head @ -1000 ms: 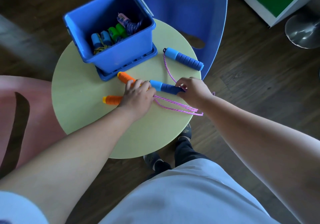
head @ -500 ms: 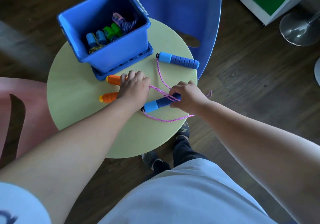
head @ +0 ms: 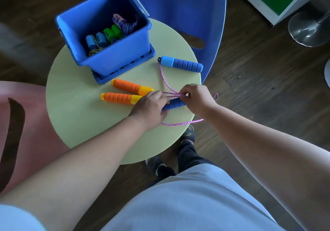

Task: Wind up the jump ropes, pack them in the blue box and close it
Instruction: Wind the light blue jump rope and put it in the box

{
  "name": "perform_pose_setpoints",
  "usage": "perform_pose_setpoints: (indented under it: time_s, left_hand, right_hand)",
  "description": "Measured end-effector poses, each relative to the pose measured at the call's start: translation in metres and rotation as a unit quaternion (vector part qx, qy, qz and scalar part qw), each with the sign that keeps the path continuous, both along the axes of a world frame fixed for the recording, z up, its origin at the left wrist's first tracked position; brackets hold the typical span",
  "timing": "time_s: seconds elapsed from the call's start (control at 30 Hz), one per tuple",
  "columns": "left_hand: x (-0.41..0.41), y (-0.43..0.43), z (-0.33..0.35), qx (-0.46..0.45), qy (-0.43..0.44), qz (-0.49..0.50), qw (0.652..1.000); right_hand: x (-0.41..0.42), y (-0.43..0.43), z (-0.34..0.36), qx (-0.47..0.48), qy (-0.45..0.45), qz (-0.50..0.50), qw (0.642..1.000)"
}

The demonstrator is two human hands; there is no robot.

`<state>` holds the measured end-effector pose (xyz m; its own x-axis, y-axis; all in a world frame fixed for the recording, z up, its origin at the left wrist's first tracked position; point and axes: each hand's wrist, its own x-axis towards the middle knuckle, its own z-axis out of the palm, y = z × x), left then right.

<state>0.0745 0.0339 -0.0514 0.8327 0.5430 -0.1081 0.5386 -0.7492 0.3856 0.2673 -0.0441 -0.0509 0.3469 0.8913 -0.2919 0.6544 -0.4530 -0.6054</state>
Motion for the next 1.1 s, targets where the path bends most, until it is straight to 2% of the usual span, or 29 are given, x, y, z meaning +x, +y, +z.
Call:
perform_pose_setpoints:
  time_s: [0.07,0.23,0.4,0.57,0.67,0.77,0.83,0.93,1.0,1.1]
  left_hand:
    - [0.000,-0.004,-0.002,-0.013,0.035,0.019,0.999]
    - [0.002,-0.001,-0.005,-0.009,0.054,0.033,0.998]
    - [-0.008,0.003,0.001,-0.036,0.027,0.047,0.998]
    - [-0.020,0.004,0.019,-0.102,-0.016,0.080,0.991]
    - [-0.018,0.007,0.031,-0.135,-0.062,0.150,0.978]
    - [-0.013,0.011,0.043,-0.171,-0.119,0.254,0.945]
    - [-0.011,0.013,0.051,-0.213,-0.137,0.326,0.911]
    - [-0.014,0.019,0.056,-0.298,-0.174,0.391,0.853]
    - [-0.016,0.021,0.060,-0.351,-0.201,0.410,0.817]
    - [-0.016,0.022,0.066,-0.417,-0.244,0.417,0.770]
  right_hand:
    - [0.003,0.001,0.001,-0.003,0.003,-0.001,1.000]
    - [0.019,0.009,0.001,-0.005,0.014,-0.013,1.000]
    - [0.025,0.017,-0.009,-0.016,0.006,-0.032,0.999]
    - [0.033,0.021,-0.008,-0.032,0.019,0.004,0.999]
    - [0.045,0.026,-0.003,0.029,-0.007,-0.078,0.997]
    - [0.064,0.035,-0.005,0.071,-0.001,-0.210,0.975]
    - [0.072,0.042,-0.008,0.035,0.048,-0.242,0.968]
    - [0.076,0.053,-0.015,-0.013,0.065,-0.178,0.982]
    - [0.077,0.058,-0.017,-0.005,0.057,-0.150,0.987]
    - [0.080,0.058,-0.012,0.024,0.057,-0.158,0.985]
